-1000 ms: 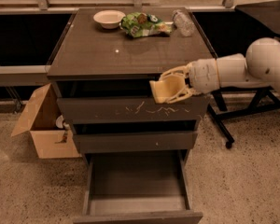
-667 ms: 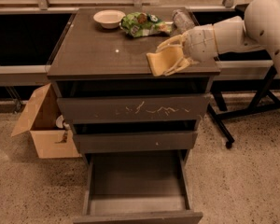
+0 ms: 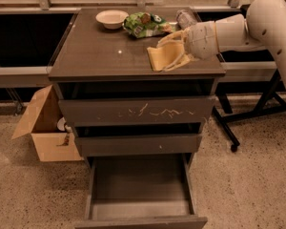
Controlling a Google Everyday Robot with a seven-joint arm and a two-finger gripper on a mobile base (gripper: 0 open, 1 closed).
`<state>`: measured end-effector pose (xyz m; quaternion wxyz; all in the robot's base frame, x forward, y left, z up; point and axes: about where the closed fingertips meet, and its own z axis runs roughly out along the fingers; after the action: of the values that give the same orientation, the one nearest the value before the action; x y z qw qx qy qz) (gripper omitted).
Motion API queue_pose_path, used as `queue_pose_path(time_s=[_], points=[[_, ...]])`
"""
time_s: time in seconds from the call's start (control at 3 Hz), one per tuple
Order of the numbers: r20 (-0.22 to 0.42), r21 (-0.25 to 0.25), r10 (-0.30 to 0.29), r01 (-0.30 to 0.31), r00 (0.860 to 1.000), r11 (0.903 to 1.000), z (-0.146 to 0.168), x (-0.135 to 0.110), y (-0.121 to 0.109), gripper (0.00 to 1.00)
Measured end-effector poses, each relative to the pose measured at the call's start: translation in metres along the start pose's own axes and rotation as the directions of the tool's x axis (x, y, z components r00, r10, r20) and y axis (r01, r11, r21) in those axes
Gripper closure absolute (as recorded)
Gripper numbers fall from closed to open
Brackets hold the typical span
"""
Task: Pick sponge from bottom drawer and place on counter
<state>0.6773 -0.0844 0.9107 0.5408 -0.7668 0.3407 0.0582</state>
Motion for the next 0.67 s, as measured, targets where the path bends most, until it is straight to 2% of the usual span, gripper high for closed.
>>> queue_pose_path(time_s=[0.33, 0.67], points=[[0.005, 0.091, 0.026, -0.027, 1.0, 0.9955, 0.008, 0.011, -0.032, 1.0], [0.016, 0.152, 0.073, -0.075, 0.997, 0.9856, 0.018, 0.025, -0.058, 1.0]])
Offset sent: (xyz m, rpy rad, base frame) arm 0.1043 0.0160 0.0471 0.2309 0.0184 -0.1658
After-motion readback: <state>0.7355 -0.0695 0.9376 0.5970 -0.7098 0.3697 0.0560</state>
